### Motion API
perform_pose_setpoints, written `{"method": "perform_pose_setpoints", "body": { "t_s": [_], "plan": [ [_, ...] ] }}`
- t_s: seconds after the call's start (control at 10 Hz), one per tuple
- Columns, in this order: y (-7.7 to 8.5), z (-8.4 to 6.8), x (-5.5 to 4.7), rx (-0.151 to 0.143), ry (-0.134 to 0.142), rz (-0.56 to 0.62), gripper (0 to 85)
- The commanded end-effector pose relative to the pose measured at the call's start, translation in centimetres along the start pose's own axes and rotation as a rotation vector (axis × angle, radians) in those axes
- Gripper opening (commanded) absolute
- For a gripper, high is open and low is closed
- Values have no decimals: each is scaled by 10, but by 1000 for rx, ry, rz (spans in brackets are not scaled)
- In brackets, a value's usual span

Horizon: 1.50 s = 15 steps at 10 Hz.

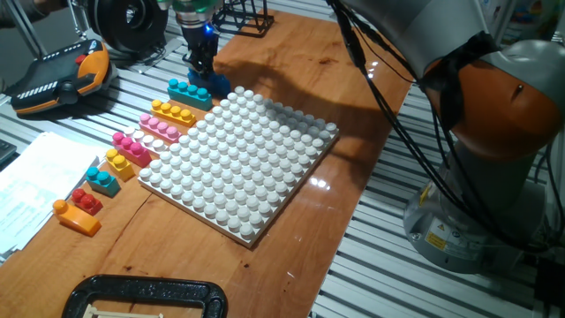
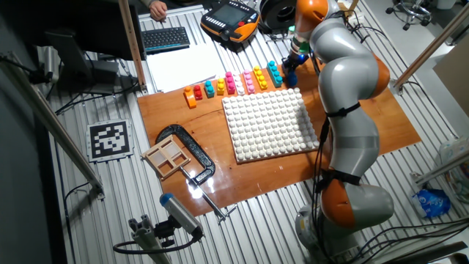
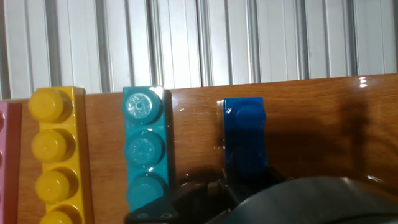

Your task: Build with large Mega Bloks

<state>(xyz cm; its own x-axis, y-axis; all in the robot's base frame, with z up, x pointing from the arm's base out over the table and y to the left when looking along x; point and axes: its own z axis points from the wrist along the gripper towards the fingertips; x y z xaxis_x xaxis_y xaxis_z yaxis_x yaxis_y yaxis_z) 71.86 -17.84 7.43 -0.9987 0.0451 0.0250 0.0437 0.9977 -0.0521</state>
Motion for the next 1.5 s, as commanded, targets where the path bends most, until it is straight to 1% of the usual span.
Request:
{"method": "perform_pose_setpoints", "body": {
  "t_s": [0.0,0.2,0.3,0.4,0.5,0.6,0.8,0.9,1.0,1.2,1.4],
  "plan": [
    [1,-4,1,1,4,5,0],
    [3,-20,7,18,20,30,0],
    [4,-28,12,25,35,46,0],
    [6,-35,17,26,46,58,0],
    [7,-43,25,30,57,71,0],
    [9,-48,33,37,63,79,0],
    [14,-56,53,53,61,101,0],
    [17,-58,63,55,61,111,0],
    [17,-59,69,61,58,112,0],
    [18,-60,79,68,47,117,0],
    [19,-58,88,62,35,126,0]
  ]
}}
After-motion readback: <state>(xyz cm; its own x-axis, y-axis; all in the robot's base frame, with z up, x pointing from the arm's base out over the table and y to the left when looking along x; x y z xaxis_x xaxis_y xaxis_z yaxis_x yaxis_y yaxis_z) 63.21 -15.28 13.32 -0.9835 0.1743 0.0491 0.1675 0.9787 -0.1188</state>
